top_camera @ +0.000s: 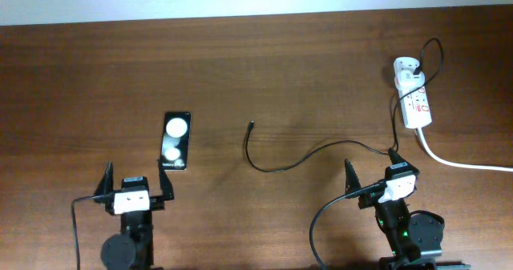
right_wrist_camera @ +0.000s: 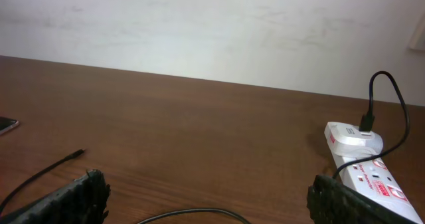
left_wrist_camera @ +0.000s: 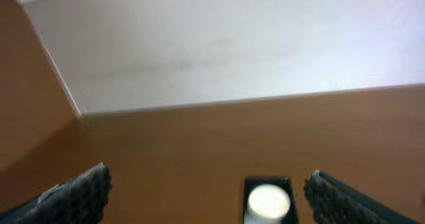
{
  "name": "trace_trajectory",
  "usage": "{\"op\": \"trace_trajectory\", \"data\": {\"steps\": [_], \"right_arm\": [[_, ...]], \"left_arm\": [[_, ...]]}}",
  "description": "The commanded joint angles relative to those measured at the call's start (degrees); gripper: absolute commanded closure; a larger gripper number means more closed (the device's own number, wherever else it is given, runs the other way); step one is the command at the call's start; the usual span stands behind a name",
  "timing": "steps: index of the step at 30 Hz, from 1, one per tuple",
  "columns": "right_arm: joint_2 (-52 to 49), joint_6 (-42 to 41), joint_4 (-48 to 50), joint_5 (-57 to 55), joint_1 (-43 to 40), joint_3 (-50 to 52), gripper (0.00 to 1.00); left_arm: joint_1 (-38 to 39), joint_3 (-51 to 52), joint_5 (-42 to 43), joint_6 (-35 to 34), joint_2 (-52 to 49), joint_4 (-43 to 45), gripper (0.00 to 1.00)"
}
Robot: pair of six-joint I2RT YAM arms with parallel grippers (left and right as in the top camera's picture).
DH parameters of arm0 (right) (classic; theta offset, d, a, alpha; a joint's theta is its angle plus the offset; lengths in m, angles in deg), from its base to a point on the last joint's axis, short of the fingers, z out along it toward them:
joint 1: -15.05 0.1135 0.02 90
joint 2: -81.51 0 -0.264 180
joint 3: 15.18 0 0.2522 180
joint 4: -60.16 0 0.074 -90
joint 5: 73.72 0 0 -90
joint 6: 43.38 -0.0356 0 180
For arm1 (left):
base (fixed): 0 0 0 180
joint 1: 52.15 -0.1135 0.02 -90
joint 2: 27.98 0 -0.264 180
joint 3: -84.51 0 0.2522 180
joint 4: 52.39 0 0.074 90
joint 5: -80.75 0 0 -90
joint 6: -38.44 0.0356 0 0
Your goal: Plug charger to phone and switch on socket
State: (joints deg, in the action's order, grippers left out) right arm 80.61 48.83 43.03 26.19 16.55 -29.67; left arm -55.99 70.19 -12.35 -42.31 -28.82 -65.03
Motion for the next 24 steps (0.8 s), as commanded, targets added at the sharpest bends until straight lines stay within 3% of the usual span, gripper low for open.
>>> {"op": "trace_trajectory", "data": {"steps": [1, 3, 7, 9, 11, 14, 20, 24], "right_arm": [[0.4, 0.3, -0.2, -0.3, 0.5, 0.4, 0.01], [0.4, 0.4, -0.2, -0.3, 0.5, 0.4, 0.01], [0.4, 0.4, -0.2, -0.3, 0.5, 0.4, 0.01], [0.4, 0.4, -0.2, -0.3, 0.5, 0.4, 0.01], [0.4, 0.4, -0.2, -0.3, 0.5, 0.4, 0.01], [0.4, 0.4, -0.2, -0.3, 0.5, 0.4, 0.01], [0.4, 0.3, -0.2, -0.3, 0.5, 0.4, 0.01], [0.4, 0.3, -0.2, -0.3, 0.5, 0.4, 0.01]], "left_arm": [[-0.2, 0.0, 12.9, 0.7, 0.5, 4.9, 0.01], [-0.2, -0.5, 21.1, 0.7, 0.5, 8.9, 0.01], [-0.2, -9.3, 21.8, 0.0, -3.4, 8.6, 0.01], [-0.2, -15.7, 21.8, 0.0, -12.2, 6.0, 0.01], [-0.2, -26.8, 23.5, 0.0, -28.1, 1.9, 0.01], [-0.2, -45.0, 23.5, 0.1, -48.6, -9.4, 0.01], [-0.2, -82.5, 21.7, 0.1, -84.6, -47.6, 0.01], [-0.2, -83.1, 23.9, -0.8, -99.9, -53.7, 0.01]]}}
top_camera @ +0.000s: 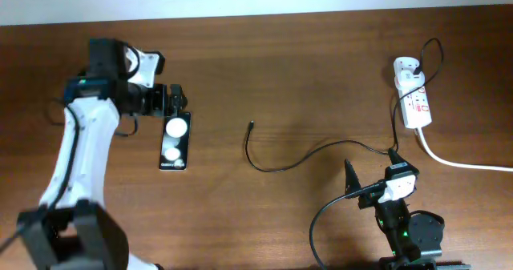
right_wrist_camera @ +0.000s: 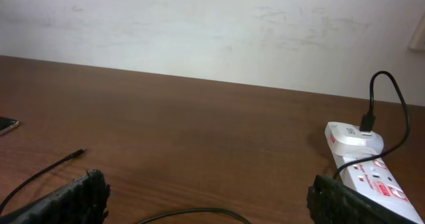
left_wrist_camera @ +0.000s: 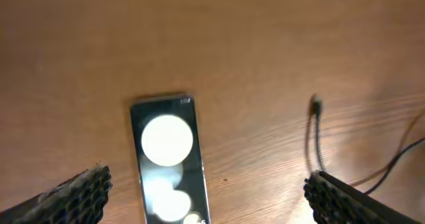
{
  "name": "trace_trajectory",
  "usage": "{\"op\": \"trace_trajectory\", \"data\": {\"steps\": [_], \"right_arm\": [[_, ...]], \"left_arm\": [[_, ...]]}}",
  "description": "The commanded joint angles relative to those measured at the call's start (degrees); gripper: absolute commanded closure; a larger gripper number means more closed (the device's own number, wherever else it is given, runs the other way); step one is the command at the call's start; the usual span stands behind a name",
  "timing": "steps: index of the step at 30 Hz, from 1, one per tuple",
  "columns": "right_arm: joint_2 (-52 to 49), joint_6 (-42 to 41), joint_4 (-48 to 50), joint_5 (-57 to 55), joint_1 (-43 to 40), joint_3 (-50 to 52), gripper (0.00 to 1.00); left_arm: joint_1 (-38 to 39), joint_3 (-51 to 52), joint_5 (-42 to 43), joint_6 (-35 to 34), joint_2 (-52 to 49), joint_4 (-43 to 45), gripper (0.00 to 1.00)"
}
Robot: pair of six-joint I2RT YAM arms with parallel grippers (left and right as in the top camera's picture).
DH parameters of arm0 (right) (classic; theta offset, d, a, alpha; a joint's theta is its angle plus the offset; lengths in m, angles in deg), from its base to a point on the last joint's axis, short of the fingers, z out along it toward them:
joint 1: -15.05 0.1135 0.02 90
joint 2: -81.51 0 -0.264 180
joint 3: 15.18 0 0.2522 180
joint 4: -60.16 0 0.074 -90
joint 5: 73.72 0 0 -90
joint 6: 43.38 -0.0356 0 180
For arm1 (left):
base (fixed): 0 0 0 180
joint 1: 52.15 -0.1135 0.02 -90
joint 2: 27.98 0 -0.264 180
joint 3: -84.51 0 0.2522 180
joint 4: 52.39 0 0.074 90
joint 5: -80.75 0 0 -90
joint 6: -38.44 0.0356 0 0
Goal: Plug charger to phone and switch on socket
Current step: 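Move the left gripper over the black phone and grasp it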
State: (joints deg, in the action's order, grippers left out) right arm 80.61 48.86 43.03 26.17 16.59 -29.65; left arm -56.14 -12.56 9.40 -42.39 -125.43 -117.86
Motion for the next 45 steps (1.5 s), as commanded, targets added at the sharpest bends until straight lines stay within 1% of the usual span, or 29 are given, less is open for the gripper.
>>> {"op": "trace_trajectory", "data": {"steps": [1, 2, 3, 5, 6, 7, 11, 16, 17, 23, 25, 27, 31, 33, 35, 36, 39, 40, 45], "right_arm": [[0.4, 0.3, -0.2, -0.3, 0.4, 0.4, 0.01], [0.4, 0.3, -0.2, -0.3, 0.4, 0.4, 0.01], [0.4, 0.3, -0.2, -0.3, 0.4, 0.4, 0.01], [0.4, 0.3, -0.2, -0.3, 0.4, 0.4, 0.01], [0.4, 0.3, -0.2, -0.3, 0.4, 0.4, 0.01], [0.4, 0.3, -0.2, -0.3, 0.4, 0.4, 0.01], [0.4, 0.3, -0.2, -0.3, 0.4, 0.4, 0.01], [0.4, 0.3, -0.2, -0.3, 0.4, 0.4, 0.01], [0.4, 0.3, -0.2, -0.3, 0.4, 0.4, 0.01], [0.4, 0.3, -0.2, -0.3, 0.4, 0.4, 0.01], [0.4, 0.3, -0.2, -0.3, 0.4, 0.4, 0.01], [0.4, 0.3, -0.2, -0.3, 0.4, 0.4, 0.01], [0.4, 0.3, -0.2, -0.3, 0.4, 0.4, 0.01], [0.4, 0.3, -0.2, -0.3, 0.4, 0.4, 0.01], [0.4, 0.3, -0.2, -0.3, 0.4, 0.4, 0.01], [0.4, 0.3, -0.2, -0.3, 0.4, 0.4, 0.01], [0.4, 0.3, -0.2, -0.3, 0.4, 0.4, 0.01], [0.4, 0.3, -0.2, -0.3, 0.4, 0.4, 0.01], [0.4, 0.3, -0.2, -0.3, 0.4, 0.4, 0.01]], "left_arm": [[0.0, -0.3, 1.9, -0.7, -6.1, -0.8, 0.01], [0.0, -0.3, 1.2, -0.7, -7.2, -0.7, 0.01], [0.0, -0.3, 0.0, -0.9, -8.1, -0.7, 0.04], [0.2, -0.3, -5.6, -5.3, -10.1, -1.2, 0.04], [0.9, -0.2, -9.7, -5.5, -12.2, -2.2, 0.03], [1.3, -0.2, -11.2, -5.5, -13.3, -2.5, 0.03], [2.6, -0.2, -13.2, -5.7, -18.9, -2.4, 0.04], [2.9, -0.2, -15.7, -5.6, -20.6, -1.0, 0.03], [2.9, -0.2, -15.7, -4.8, -20.6, -0.9, 0.03], [5.1, -0.2, -17.0, -4.8, -20.7, -0.2, 0.03], [5.1, 0.0, -17.0, -4.8, -20.7, -0.2, 0.04], [5.1, 1.3, -17.0, -4.8, -20.7, 0.0, 0.07], [5.1, 6.6, -17.0, -7.0, -20.7, 3.4, 0.07], [5.1, 8.7, -17.0, -7.0, -20.7, 4.6, 0.07], [5.1, 9.1, -17.0, -7.1, -20.7, 4.4, 0.11], [5.1, 9.1, -17.0, -7.8, -20.7, 4.2, 0.12], [8.2, 9.1, -17.0, -8.6, -20.7, 2.6, 0.12], [9.0, 9.1, -17.0, -9.9, -20.7, 2.0, 0.11], [9.1, 9.1, -17.0, -10.5, -20.7, -0.3, 0.11]]}}
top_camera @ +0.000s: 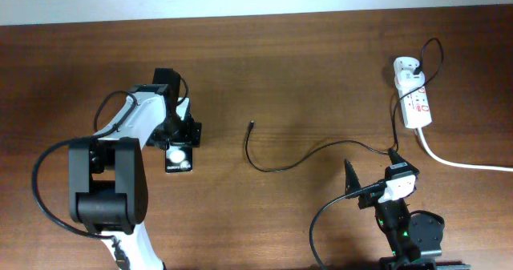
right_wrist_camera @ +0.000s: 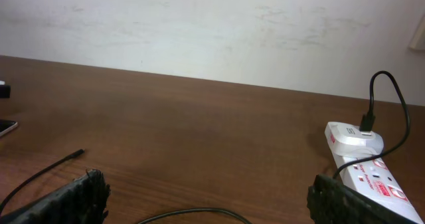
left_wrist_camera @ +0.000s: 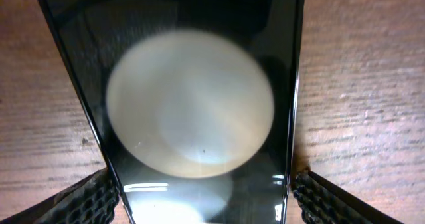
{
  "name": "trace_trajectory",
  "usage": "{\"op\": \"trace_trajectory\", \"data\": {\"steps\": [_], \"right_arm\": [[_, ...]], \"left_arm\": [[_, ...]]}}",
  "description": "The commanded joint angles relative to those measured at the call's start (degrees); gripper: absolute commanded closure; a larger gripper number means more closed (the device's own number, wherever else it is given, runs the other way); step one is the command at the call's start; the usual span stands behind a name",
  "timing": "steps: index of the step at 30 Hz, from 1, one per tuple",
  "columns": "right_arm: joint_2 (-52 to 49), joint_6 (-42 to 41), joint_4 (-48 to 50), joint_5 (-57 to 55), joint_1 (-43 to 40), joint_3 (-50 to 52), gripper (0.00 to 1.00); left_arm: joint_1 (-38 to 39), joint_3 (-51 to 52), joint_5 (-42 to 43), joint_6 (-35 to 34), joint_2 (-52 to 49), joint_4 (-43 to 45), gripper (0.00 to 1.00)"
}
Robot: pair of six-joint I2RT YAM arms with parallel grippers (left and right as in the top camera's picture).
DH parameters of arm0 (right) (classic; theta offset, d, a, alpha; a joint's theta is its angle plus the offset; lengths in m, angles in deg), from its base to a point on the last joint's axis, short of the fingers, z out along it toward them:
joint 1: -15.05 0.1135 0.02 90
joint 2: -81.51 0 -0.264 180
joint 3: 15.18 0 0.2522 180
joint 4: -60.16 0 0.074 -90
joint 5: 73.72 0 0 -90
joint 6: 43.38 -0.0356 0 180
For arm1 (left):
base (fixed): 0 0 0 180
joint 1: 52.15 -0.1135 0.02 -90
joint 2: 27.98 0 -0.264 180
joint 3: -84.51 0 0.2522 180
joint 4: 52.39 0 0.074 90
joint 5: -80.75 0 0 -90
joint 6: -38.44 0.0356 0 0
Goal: Plug charger to phone and switch on socket
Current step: 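Move the left gripper over the black phone and grasp it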
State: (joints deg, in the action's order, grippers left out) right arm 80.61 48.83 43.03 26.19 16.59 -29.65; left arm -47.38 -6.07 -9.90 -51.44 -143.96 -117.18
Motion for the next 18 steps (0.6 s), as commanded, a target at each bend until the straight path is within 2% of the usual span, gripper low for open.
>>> {"op": "trace_trajectory", "data": {"steps": [1, 3, 7, 12, 18], "right_arm": [[0.4, 0.3, -0.2, -0.3, 0.4, 0.4, 0.01], [0.4, 0.3, -0.2, -0.3, 0.4, 0.4, 0.01], [0.4, 0.3, -0.2, -0.3, 0.4, 0.4, 0.01], [0.4, 0.3, -0.2, -0.3, 0.4, 0.4, 0.01], [0.4, 0.3, -0.2, -0.3, 0.4, 0.4, 0.01]], "left_arm": [[0.3, 2.6, 2.3, -3.7, -2.2, -0.7, 0.11], [0.3, 2.6, 2.4, -8.1, -2.2, -0.3, 0.12], [0.3, 2.6, 2.6, -8.5, -2.2, 0.4, 0.16], [0.3, 2.6, 2.7, -8.5, -2.2, 1.4, 0.30], [0.3, -2.5, 2.8, -8.4, -2.2, -1.2, 0.32]]}}
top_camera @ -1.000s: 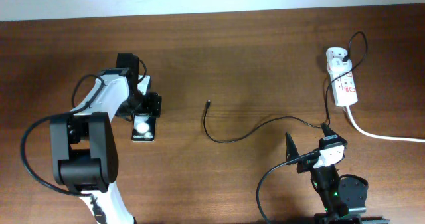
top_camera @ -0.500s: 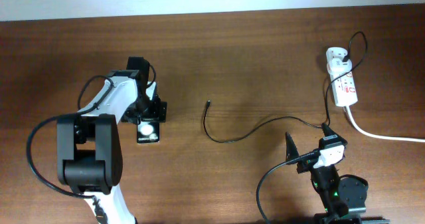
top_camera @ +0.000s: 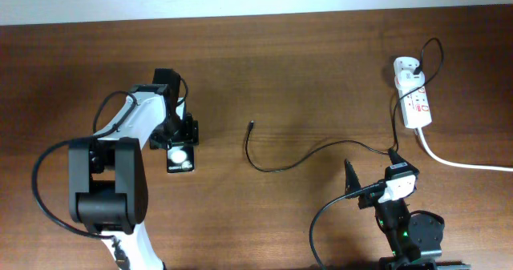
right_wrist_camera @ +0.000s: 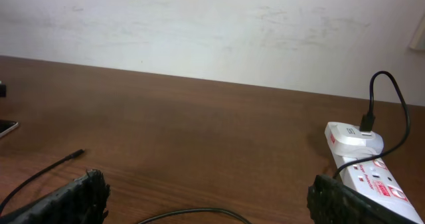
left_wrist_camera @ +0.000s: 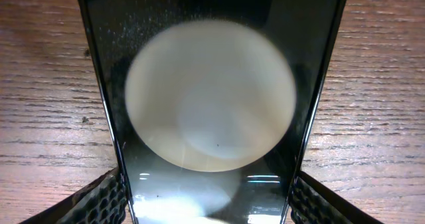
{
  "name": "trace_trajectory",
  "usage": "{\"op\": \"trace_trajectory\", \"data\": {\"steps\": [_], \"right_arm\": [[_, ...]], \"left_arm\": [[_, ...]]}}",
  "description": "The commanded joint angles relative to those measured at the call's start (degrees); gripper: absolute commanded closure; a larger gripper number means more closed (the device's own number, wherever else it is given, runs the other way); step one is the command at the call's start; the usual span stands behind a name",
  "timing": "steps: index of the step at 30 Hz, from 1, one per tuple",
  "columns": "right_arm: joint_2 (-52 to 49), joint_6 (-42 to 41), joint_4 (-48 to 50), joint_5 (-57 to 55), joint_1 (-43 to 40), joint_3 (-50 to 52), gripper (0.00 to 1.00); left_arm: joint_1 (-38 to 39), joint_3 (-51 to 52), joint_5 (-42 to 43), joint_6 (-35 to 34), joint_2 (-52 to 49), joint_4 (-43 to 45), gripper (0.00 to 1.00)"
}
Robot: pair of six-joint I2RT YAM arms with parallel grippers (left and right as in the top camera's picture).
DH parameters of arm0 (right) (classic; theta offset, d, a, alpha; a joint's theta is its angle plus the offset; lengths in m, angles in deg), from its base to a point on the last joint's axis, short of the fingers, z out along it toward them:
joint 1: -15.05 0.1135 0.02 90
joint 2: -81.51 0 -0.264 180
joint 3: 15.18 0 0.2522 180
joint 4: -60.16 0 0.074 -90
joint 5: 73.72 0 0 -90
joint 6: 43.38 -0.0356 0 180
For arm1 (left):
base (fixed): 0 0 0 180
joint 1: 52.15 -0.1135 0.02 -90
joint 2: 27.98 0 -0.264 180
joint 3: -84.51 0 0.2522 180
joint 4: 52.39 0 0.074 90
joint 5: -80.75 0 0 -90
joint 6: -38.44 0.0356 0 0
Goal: Plug charger to phone and switch on socket
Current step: 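Move the left gripper over the black phone and grasp it, then lift the phone with the left gripper and turn it upright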
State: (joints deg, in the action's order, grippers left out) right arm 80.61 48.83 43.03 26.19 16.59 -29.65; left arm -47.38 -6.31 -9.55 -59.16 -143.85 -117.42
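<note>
A black phone [top_camera: 181, 159] lies face up on the wooden table [top_camera: 304, 54], its screen reflecting lamps. It fills the left wrist view [left_wrist_camera: 212, 104]. My left gripper [top_camera: 179, 134] is down over it, fingers [left_wrist_camera: 106, 201] against its two long edges, shut on the phone. The black charger cable [top_camera: 296, 159] lies loose in a curve, its plug tip [top_camera: 251, 126] right of the phone and apart from it. The cable runs to a white adapter [top_camera: 406, 66] in the white power strip [top_camera: 418, 103]. My right gripper [top_camera: 370, 171] rests open at the front right, holding nothing.
The power strip's thick white lead [top_camera: 465, 163] runs off the right edge. A pale wall [right_wrist_camera: 212, 24] stands behind the table's far edge. In the right wrist view the cable tip [right_wrist_camera: 78, 153] lies left and the power strip [right_wrist_camera: 372, 174] right.
The left fingers have come in against the phone's long edges, and the phone sits more centred in the left wrist view. The right arm, cable and power strip have not moved.
Both arms were at rest at the front with grippers open. Then the left arm was out beside the phone's far end, open. Then it stood low over the phone with fingers either side, and now they are shut on it.
</note>
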Motion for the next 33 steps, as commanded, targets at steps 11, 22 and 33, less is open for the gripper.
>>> {"op": "trace_trajectory", "data": {"steps": [11, 22, 33], "right_arm": [[0.4, 0.3, -0.2, -0.3, 0.4, 0.4, 0.01], [0.4, 0.3, -0.2, -0.3, 0.4, 0.4, 0.01], [0.4, 0.4, -0.2, -0.3, 0.4, 0.4, 0.01]], "left_arm": [[0.3, -10.3, 4.0, -0.7, -2.2, -6.6, 0.32], [0.3, -16.9, 23.4, -0.7, -2.2, -9.5, 0.32], [0.3, -16.9, 42.3, -0.8, -2.2, -8.4, 0.34]]}}
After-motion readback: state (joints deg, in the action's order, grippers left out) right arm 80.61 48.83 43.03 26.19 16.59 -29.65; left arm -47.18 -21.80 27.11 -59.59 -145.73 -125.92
